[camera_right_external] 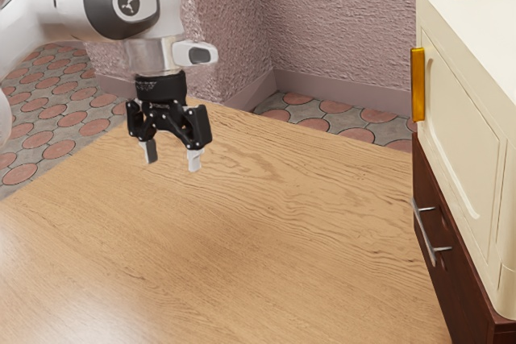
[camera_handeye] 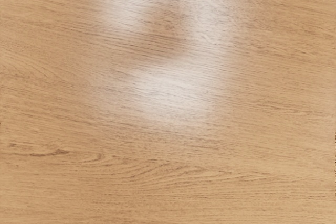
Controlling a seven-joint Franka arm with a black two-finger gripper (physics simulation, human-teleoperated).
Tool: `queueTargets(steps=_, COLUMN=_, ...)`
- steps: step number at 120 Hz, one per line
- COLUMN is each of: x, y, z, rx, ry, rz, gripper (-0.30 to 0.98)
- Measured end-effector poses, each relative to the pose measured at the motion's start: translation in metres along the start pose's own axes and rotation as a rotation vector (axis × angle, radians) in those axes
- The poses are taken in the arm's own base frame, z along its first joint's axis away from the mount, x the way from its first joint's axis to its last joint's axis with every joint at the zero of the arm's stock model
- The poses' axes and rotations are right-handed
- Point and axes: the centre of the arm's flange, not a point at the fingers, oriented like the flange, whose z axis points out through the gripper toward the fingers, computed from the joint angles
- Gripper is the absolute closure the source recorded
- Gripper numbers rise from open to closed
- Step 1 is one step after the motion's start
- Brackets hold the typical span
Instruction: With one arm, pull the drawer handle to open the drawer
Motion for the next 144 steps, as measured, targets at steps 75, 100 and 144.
queueTargets(steps=75, x=-0.043, y=0.221, z=-0.06, rx=-0.039, ry=0.426, rz=0.117, gripper=0.0)
queueTargets(steps=100, x=-0.022, y=0.243, z=-0.057, rx=-0.112, ry=0.533, rz=-0.021, gripper=0.0)
queueTargets(steps=144, x=0.015, y=0.239, z=0.005, rx=-0.176, ry=0.482, rz=-0.256, gripper=0.0)
